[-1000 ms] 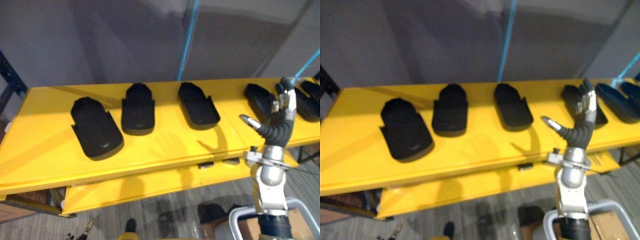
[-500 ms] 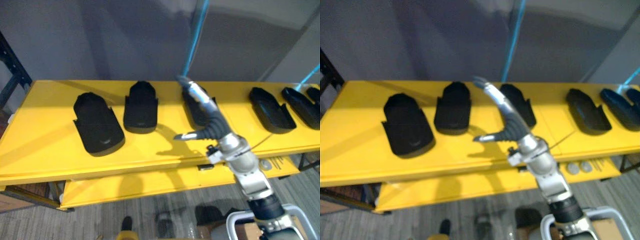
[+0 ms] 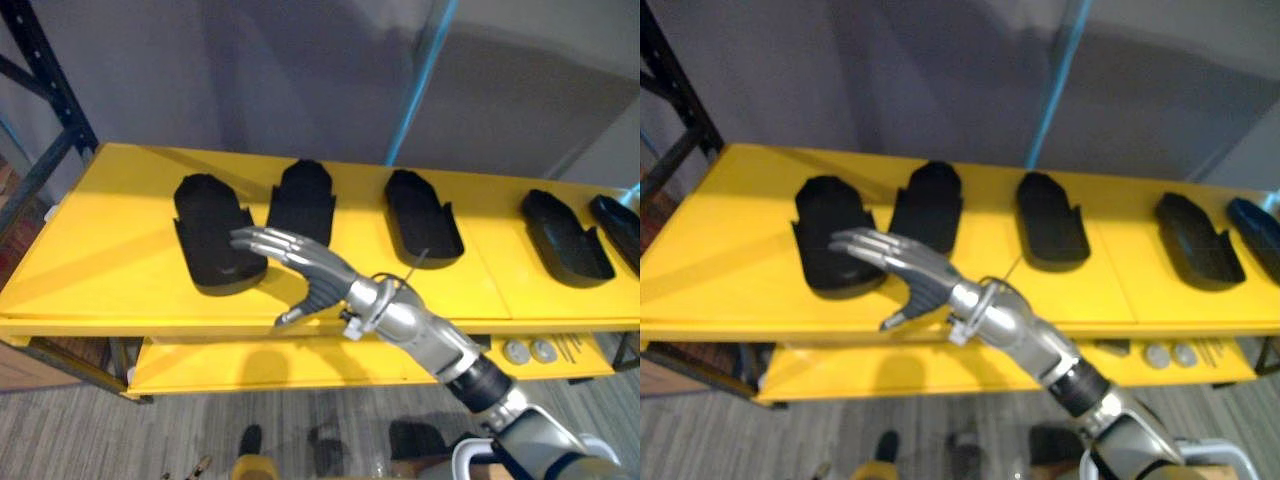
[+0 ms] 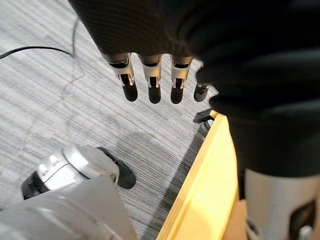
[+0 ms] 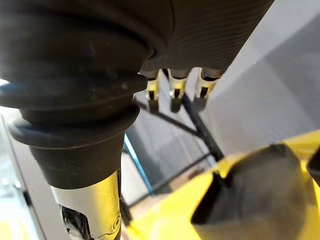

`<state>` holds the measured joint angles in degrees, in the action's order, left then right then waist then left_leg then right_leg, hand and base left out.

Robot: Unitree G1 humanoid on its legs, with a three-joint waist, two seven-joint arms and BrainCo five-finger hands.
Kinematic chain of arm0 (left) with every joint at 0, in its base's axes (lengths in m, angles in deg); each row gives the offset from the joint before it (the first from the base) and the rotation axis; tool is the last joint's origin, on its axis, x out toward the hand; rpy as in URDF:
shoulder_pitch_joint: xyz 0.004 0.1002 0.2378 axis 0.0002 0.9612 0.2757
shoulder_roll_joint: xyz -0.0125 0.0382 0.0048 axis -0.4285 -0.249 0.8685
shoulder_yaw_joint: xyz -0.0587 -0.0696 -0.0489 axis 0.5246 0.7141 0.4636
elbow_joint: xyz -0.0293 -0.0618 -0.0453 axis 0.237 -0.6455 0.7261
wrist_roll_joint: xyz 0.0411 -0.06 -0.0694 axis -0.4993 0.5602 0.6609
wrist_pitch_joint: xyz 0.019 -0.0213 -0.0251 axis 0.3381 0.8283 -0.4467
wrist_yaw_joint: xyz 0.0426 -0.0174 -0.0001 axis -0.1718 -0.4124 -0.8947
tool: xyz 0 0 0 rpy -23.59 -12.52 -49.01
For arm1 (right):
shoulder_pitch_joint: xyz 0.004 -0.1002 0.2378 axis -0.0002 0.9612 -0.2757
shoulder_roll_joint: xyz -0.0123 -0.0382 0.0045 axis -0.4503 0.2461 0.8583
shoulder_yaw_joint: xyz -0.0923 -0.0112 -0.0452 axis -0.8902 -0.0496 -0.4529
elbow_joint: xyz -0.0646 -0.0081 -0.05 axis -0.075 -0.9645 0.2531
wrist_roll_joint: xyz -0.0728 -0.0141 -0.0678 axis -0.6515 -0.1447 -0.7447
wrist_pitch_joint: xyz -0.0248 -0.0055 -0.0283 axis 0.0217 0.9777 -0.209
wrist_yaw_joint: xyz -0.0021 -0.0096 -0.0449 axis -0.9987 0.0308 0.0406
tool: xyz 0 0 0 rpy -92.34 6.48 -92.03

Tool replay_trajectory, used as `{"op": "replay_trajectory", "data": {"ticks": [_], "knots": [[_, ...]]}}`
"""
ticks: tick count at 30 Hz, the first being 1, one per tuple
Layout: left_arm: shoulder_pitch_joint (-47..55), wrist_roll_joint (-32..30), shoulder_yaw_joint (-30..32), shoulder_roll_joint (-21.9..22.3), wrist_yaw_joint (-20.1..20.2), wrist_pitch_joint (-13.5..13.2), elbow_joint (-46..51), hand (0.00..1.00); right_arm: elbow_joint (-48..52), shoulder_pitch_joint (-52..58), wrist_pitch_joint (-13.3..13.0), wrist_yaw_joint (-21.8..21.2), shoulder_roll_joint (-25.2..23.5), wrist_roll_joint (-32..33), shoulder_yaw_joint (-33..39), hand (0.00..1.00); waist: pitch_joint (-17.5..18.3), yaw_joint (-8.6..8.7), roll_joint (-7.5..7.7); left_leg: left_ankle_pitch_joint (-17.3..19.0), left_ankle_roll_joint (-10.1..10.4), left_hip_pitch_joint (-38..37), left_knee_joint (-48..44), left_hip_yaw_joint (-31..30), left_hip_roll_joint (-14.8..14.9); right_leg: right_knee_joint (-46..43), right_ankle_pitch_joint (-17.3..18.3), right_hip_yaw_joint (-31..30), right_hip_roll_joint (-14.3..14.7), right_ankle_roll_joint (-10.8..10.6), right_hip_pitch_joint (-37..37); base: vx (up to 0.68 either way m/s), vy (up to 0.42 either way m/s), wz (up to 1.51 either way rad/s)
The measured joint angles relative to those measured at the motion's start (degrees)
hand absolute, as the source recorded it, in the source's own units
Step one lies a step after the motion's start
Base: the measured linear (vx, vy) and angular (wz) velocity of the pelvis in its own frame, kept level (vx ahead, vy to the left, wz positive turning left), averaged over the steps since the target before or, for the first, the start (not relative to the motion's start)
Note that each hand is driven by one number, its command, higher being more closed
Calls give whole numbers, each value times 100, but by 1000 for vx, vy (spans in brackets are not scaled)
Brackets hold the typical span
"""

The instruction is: Walk over and take plastic housings, then place them on the shelf

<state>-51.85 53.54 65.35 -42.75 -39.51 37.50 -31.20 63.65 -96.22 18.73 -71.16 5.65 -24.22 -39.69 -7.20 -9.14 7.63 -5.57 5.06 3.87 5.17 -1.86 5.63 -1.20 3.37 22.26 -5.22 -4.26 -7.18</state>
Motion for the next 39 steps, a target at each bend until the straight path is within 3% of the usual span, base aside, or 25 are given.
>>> {"op": "replay_trajectory", "data": {"ticks": [2,8,13,17,27,39], "knots": [[-40,2,-5,0,-21,0,0,0,-136,-129,73,141,-78,-161,-136,0,-64,-7,32,-24,15,23,0,-90,3,0,5,78,19,10,-23,6,-18,20],[-199,8,-58,2,-47,1,15,0,-1218,-613,607,802,-585,-986,-307,0,-179,-290,38,-39,39,106,0,-286,21,5,31,154,57,49,-63,9,-15,17],[-206,12,-60,1,-97,3,32,0,-1788,-1046,757,1099,-803,-1351,-286,0,-293,-429,75,-42,41,151,0,-402,-7,11,36,167,84,54,-77,10,1,13],[-207,3,-63,-5,-97,14,126,0,-2211,-1314,1022,1122,-855,-1540,-272,0,-328,-511,134,-43,40,225,-1,-428,5,30,35,288,106,55,-102,23,-11,19],[-214,6,-283,-108,-105,40,304,0,-2473,-1702,1307,1057,-870,-1822,-117,0,-398,-620,179,-49,31,212,-1,-457,68,-112,34,261,112,55,-164,40,3,11],[-249,54,-506,-150,-266,69,477,0,-3068,-1997,1447,847,-875,-2055,-113,0,-404,-762,171,-79,50,206,-1,-421,84,-117,34,242,112,55,-178,9,0,1]]}}
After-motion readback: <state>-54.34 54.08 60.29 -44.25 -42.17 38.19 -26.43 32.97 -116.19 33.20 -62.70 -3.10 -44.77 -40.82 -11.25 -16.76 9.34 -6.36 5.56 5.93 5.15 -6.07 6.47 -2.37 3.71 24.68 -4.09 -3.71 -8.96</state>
